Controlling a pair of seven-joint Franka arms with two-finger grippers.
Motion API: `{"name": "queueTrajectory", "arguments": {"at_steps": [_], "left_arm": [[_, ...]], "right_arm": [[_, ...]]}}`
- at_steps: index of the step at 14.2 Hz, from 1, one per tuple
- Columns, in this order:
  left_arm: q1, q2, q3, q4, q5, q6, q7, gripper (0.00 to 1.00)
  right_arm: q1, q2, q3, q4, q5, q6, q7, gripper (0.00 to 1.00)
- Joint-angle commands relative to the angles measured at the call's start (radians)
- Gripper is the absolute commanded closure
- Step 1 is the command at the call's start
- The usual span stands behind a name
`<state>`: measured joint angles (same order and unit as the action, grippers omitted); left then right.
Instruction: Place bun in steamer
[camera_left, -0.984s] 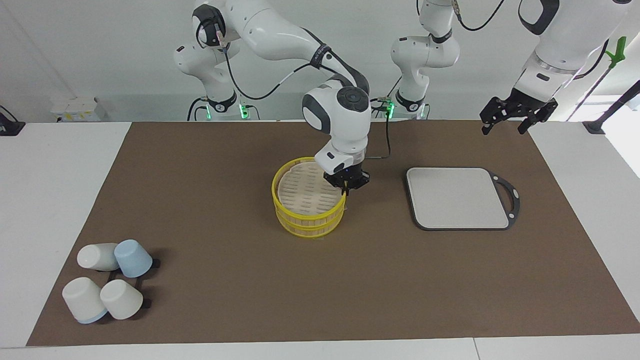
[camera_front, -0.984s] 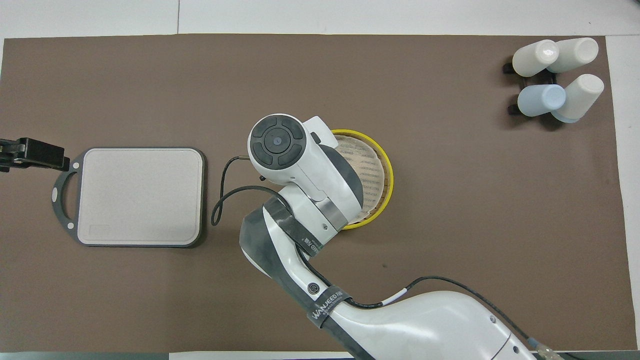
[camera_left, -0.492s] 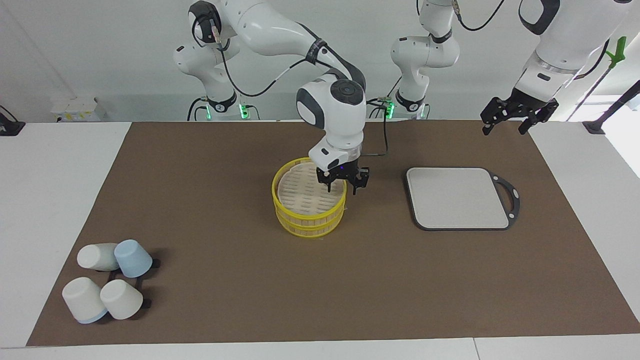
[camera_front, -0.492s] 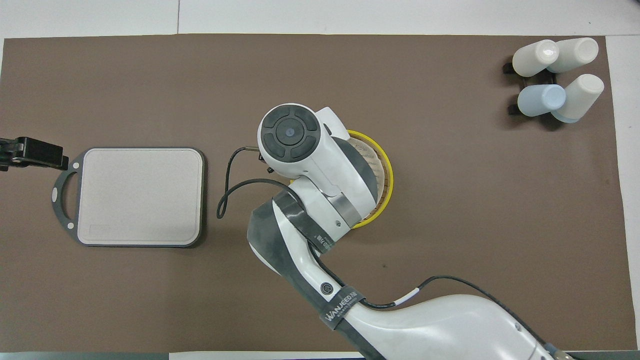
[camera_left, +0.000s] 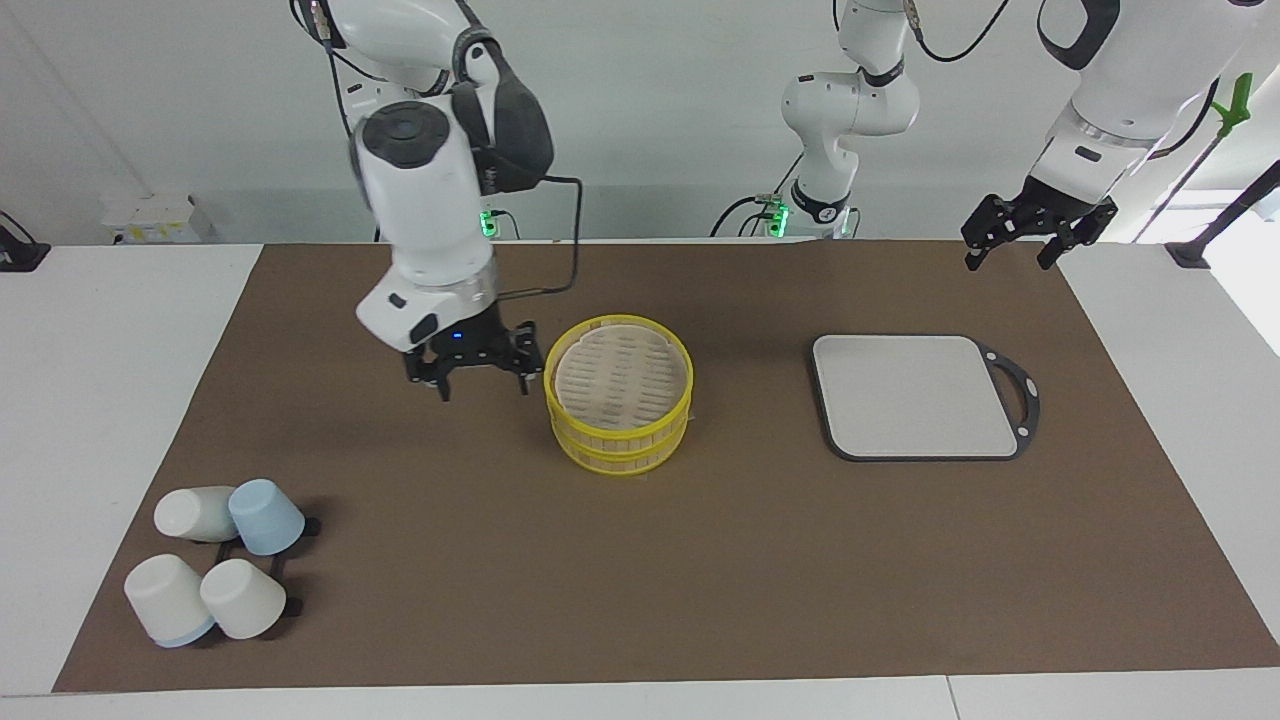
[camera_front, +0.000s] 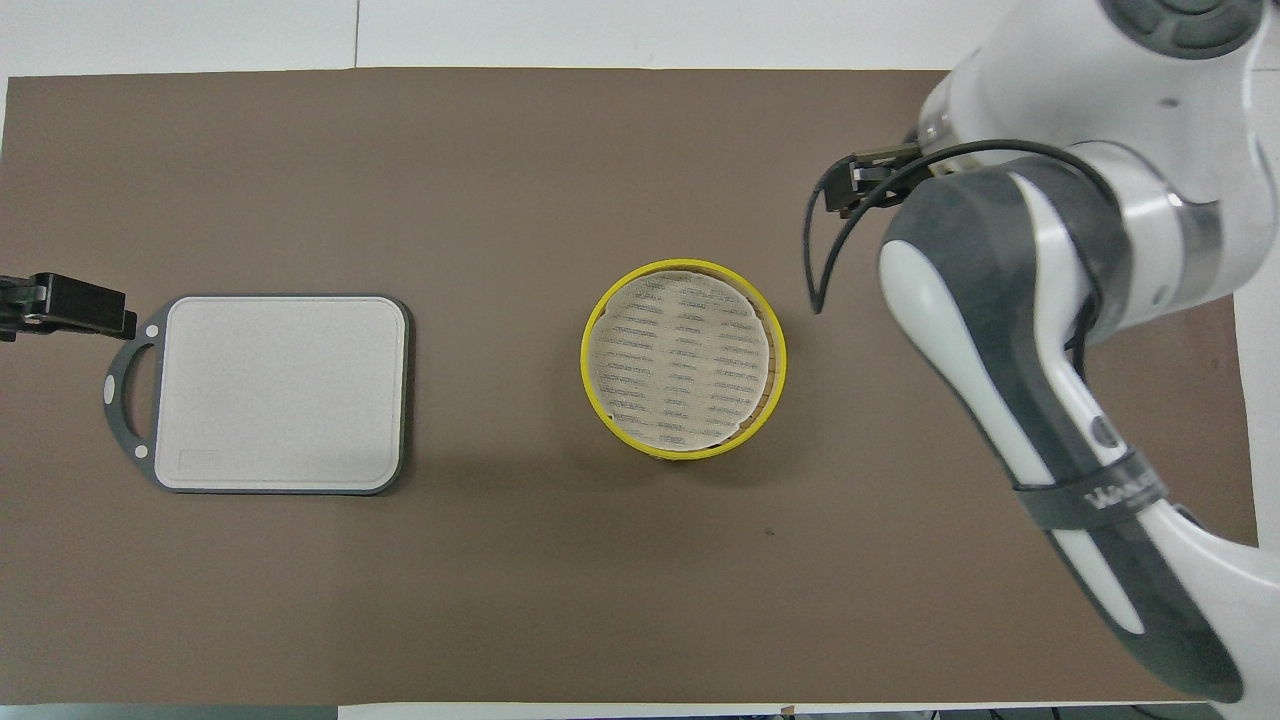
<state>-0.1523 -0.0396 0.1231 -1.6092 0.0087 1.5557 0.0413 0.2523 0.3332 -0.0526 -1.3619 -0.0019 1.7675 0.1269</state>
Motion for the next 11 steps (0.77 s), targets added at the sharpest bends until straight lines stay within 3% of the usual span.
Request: {"name": "queueTrajectory", "arguments": {"at_steps": [1, 5, 7, 11], "left_arm": [[-0.006, -0.006, 0.006, -0.009, 0.019, 0.017, 0.011, 0.0], [-0.007, -0.006, 0.006, -0.009, 0.019, 0.017, 0.008, 0.0], [-0.007, -0.006, 0.007, -0.009, 0.019, 0.017, 0.008, 0.0], [-0.007, -0.006, 0.007, -0.008, 0.019, 0.017, 0.008, 0.0]], "right_arm": [[-0.108, -0.031, 0.017, -0.028, 0.011, -0.038, -0.119, 0.0], [-0.208, -0.062, 0.017, -0.052, 0.016, -0.123, -0.138, 0.0], [-0.223, -0.118, 0.017, -0.127, 0.014, -0.14, -0.138, 0.0], [-0.228, -0.265, 0.019, -0.382, 0.02, 0.045, -0.138, 0.0]]}}
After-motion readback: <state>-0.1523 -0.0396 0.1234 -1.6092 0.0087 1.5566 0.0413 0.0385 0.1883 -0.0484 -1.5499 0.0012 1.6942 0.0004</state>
